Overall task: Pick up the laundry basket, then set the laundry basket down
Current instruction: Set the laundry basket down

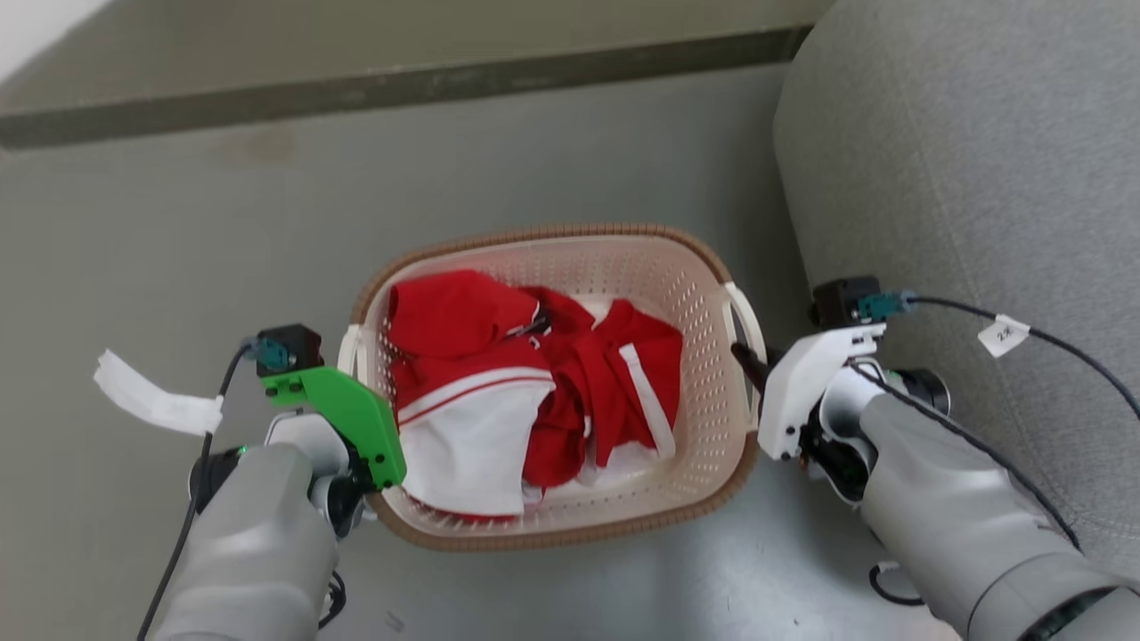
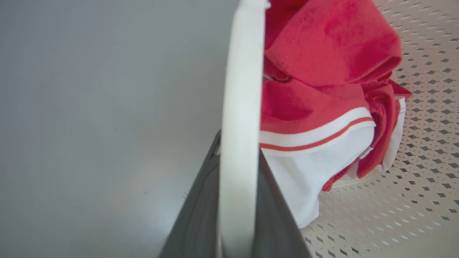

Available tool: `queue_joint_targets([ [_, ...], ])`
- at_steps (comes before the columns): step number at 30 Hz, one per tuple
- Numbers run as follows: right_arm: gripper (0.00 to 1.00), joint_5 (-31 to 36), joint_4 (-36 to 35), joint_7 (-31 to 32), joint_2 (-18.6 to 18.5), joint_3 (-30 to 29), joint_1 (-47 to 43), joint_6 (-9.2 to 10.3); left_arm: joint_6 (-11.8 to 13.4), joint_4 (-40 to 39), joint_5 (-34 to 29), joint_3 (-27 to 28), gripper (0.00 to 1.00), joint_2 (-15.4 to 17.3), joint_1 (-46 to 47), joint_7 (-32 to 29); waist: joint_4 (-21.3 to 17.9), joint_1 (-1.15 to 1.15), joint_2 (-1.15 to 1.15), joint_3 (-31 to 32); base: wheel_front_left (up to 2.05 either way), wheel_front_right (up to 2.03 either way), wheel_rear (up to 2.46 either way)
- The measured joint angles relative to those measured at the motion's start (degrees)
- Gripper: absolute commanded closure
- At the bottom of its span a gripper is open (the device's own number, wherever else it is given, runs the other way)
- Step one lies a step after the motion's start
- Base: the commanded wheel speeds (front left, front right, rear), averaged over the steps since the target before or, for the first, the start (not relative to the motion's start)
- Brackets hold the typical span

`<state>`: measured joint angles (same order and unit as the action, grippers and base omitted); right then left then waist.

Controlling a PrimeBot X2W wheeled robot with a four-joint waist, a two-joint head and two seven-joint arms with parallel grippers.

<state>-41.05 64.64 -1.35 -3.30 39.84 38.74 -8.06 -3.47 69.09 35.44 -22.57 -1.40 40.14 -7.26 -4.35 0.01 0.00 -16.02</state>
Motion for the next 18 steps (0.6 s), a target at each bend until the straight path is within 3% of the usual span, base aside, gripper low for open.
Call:
queue_joint_targets([
  [18, 1.0, 1.88, -0.42, -4.2, -1.53, 0.89, 8.01, 0.0, 1.07, -1.13, -1.92, -1.58, 1.0, 0.11, 7.71, 1.79, 0.48, 0.0, 0.0, -14.54, 0.0, 0.0, 0.0],
])
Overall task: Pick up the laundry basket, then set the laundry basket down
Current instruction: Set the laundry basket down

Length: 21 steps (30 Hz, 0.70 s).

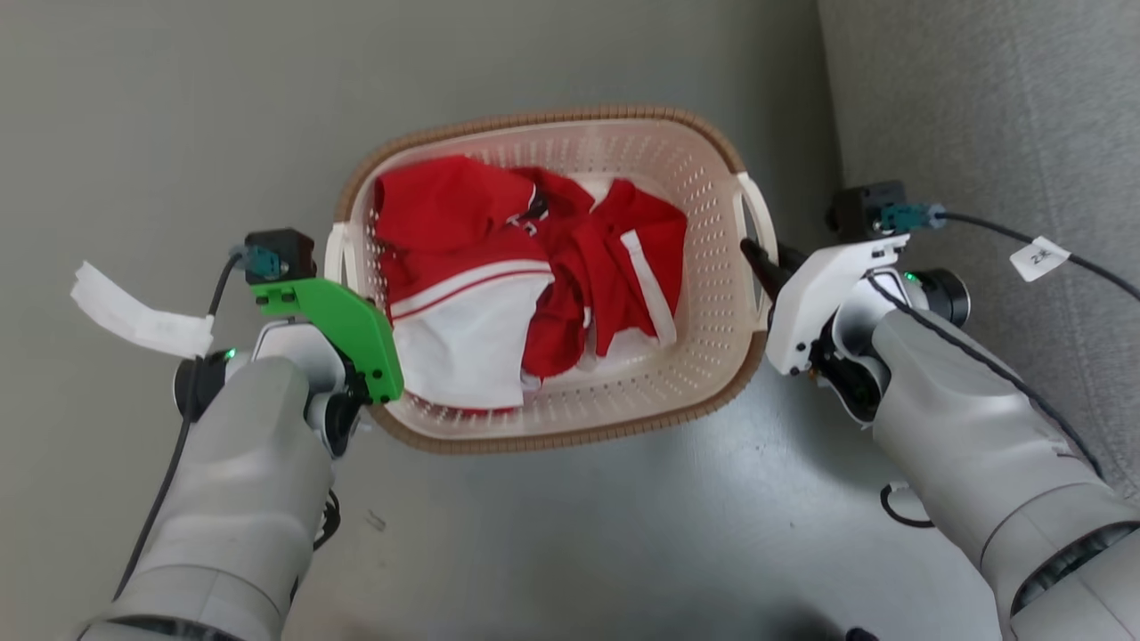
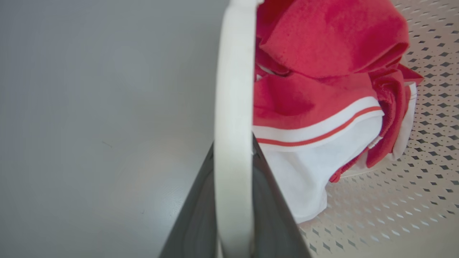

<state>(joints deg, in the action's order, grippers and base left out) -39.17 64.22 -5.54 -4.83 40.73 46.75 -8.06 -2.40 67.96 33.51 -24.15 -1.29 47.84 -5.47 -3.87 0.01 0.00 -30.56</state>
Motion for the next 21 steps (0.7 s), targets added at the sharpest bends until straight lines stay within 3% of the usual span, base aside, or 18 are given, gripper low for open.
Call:
queue_joint_targets([
  [21, 1.0, 0.7, 0.77, -4.71, -0.67, 0.14, 5.98, 0.0, 0.78, -0.15, -1.08, -0.03, 1.0, 0.05, 5.83, 5.43, 0.19, 0.0, 0.0, -12.64, 0.0, 0.0, 0.0],
])
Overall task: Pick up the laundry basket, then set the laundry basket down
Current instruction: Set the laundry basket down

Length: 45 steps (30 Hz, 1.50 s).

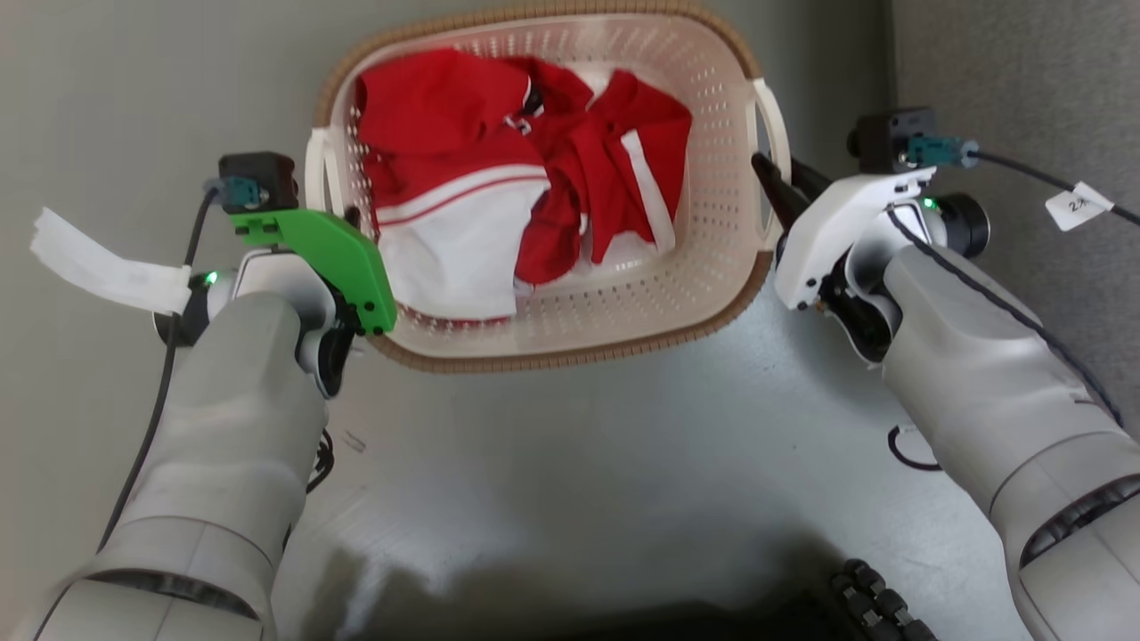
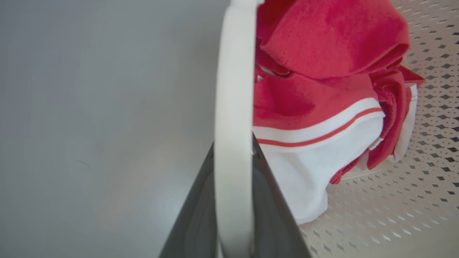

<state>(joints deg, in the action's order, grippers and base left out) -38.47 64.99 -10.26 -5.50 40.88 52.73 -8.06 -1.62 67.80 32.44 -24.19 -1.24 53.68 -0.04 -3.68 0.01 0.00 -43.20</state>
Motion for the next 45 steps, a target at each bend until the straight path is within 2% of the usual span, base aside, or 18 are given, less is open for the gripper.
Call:
queue_joint_targets([
  [7, 1.0, 0.4, 0.2, -1.11, -0.15, 0.23, 2.07, 0.0, 0.12, -0.07, -0.41, 0.0, 1.0, 0.07, 1.54, 2.71, 0.28, 0.0, 0.0, -3.45, 0.0, 0.0, 0.0],
  [15, 1.0, 0.35, 0.63, -1.31, -0.08, 0.56, 2.62, 0.0, 0.04, 0.87, -0.43, -0.25, 1.0, 0.02, 2.19, 3.19, 0.53, 0.0, 0.0, -5.89, 0.0, 0.0, 0.0],
  [45, 1.0, -1.1, 1.65, -1.23, 0.01, 2.16, 3.16, 0.0, -1.91, 3.32, -0.43, -1.25, 1.0, -0.03, 3.31, 3.15, 0.88, -0.01, 0.0, -8.16, 0.0, 0.0, 0.0],
])
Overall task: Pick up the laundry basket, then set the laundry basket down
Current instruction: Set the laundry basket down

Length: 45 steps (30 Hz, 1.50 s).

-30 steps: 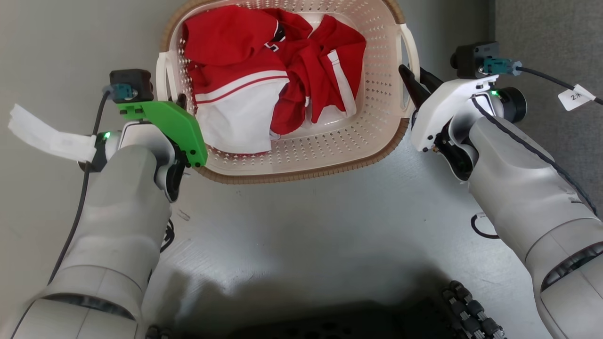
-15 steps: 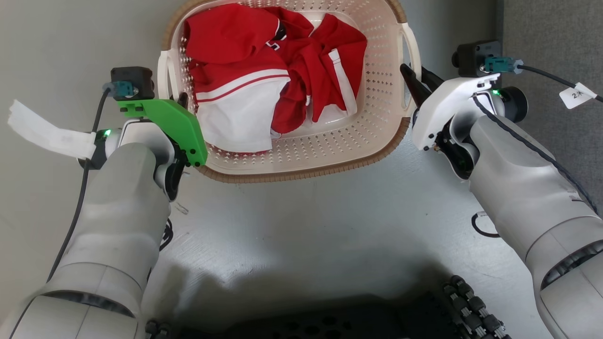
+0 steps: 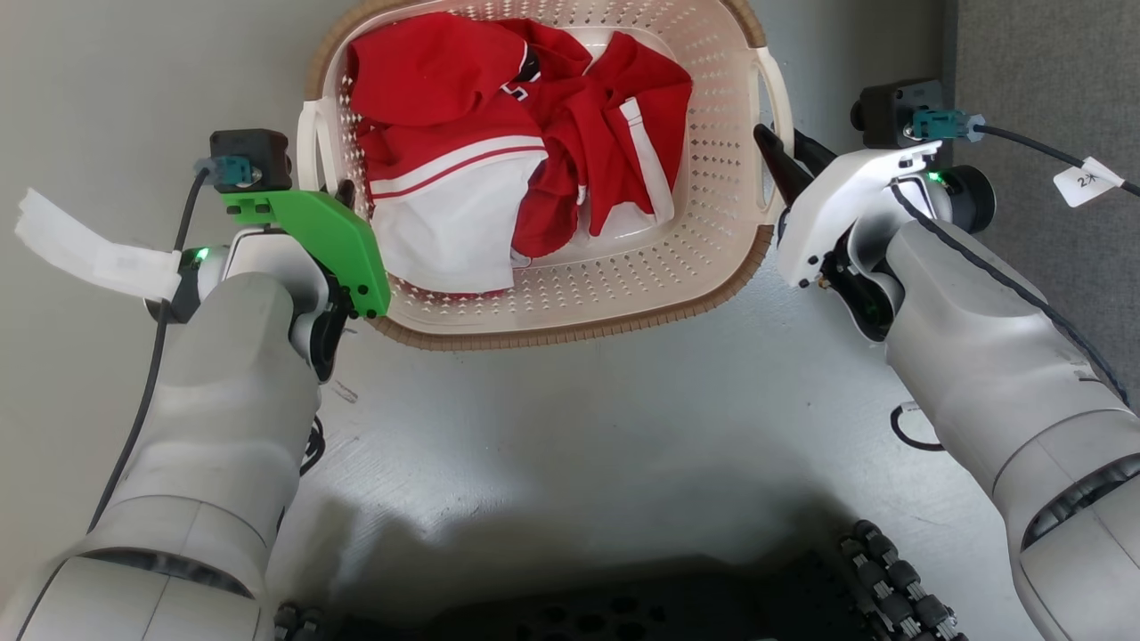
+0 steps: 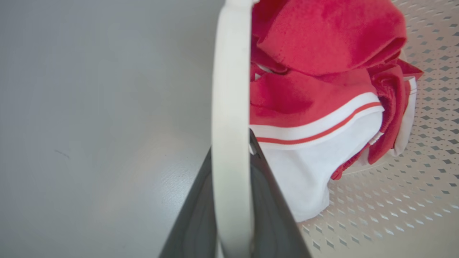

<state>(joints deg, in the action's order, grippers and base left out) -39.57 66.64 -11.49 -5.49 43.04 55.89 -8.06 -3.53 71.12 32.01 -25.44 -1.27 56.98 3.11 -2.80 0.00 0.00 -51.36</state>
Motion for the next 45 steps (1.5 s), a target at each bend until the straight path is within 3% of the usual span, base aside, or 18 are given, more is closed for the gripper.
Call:
queue_joint_targets([
  [4, 1.0, -0.35, -0.02, -0.01, 0.0, 0.26, 0.0, 0.0, -0.07, 0.2, 0.0, -0.07, 1.0, -0.01, 0.05, 0.05, 0.06, 0.0, 0.0, 0.05, 0.0, 0.0, 0.0],
  [5, 0.66, -0.36, -0.16, -0.02, 0.0, 0.3, 0.01, 0.0, -0.07, 0.21, 0.0, -0.09, 0.23, 0.0, 0.14, 0.14, 0.09, 0.0, 0.0, 0.05, 0.0, 0.0, 0.0],
  [6, 0.0, -0.37, -0.51, -0.08, -0.08, 0.51, 0.01, 0.01, -0.07, 0.3, -0.01, -0.23, 0.0, 0.04, 0.31, 0.12, 0.12, 0.0, 0.0, 0.05, 0.0, 0.0, 0.0],
  [10, 0.0, -0.65, -1.1, -0.12, -1.55, 0.96, 0.09, 0.15, -0.11, 0.69, -0.01, -0.23, 0.0, 1.71, 0.74, 0.13, 0.26, 0.0, 0.0, 0.07, 0.0, 0.0, 0.0],
  [24, 0.0, -3.38, -2.38, -1.18, -1.8, 2.14, -1.22, 0.19, -1.08, 0.81, 0.42, -0.23, 0.0, 2.07, 0.26, 3.54, 0.47, 0.0, 0.0, 3.07, 0.0, 0.0, 0.0],
  [37, 0.0, -4.37, -4.6, -2.85, -2.16, 1.78, -4.99, 0.56, -1.44, 0.48, -0.02, -1.51, 0.0, 2.15, -4.26, 9.85, -0.23, 0.0, 0.0, 11.64, 0.0, 0.0, 0.0],
  [45, 0.0, -4.44, -8.75, -2.86, -3.98, -2.53, -7.13, 0.57, -0.27, -1.81, -0.04, -1.11, 0.0, 2.18, -7.15, 11.15, -0.99, 0.0, 0.0, 17.94, 0.0, 0.0, 0.0],
])
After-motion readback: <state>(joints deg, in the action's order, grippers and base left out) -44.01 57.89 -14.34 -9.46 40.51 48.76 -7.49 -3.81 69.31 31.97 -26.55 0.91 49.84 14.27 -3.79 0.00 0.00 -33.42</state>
